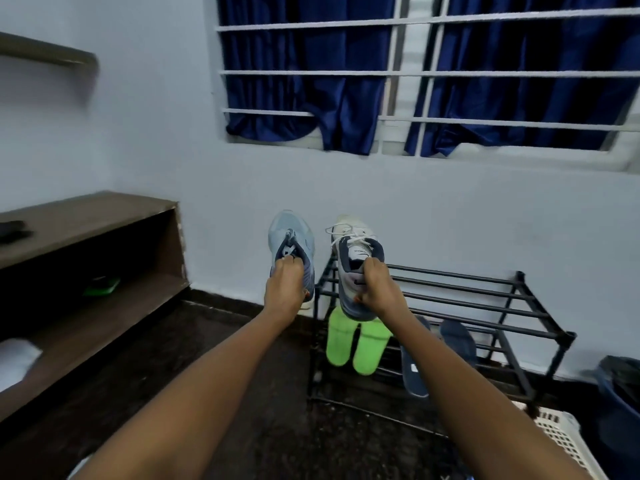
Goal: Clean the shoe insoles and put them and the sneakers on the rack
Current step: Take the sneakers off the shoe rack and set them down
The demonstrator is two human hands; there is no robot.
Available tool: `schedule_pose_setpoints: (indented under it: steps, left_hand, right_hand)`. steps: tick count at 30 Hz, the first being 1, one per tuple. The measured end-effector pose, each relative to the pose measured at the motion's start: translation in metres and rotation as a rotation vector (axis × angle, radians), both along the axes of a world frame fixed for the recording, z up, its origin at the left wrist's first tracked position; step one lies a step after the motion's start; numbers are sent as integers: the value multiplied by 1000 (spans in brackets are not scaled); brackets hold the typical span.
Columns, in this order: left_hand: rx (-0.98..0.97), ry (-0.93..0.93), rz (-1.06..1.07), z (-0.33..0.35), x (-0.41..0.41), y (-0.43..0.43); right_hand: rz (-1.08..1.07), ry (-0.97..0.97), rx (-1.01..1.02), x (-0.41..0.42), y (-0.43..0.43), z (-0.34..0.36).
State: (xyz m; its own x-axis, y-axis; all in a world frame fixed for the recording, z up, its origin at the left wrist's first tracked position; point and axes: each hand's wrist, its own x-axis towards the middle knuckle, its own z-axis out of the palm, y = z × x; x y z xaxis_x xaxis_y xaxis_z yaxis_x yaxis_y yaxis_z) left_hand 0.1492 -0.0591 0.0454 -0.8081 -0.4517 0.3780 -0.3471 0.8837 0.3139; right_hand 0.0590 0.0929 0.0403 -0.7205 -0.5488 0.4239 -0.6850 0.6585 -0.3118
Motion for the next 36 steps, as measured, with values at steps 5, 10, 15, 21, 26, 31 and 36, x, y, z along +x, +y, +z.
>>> schedule_pose_setpoints:
  steps: [5,10,15,21,26,31,36]
  left_hand:
    - [18,-23,125,-19,49,-55]
    - [70,-91,214,-57,81,-96]
    - [80,-176,254,-112,98,-122]
    - [200,-275,257,-194,104,-124]
    - [293,-316,216,-254,103,-112]
    - [355,-369,222,-299,105,-102]
    - [387,-404,241,-335,108,-96]
  right_hand:
    - [87,-12,36,33,-62,-15]
    - [159,-58,118,59,-116,-49]
    - [181,-125,243,77,-152,-100]
    - [175,-264,348,90,-169,-173]
    - [177,-324,449,94,-163,-229]
    - [158,-409,514,103,-156,-263]
    - [151,-446,542,105,-153,-298]
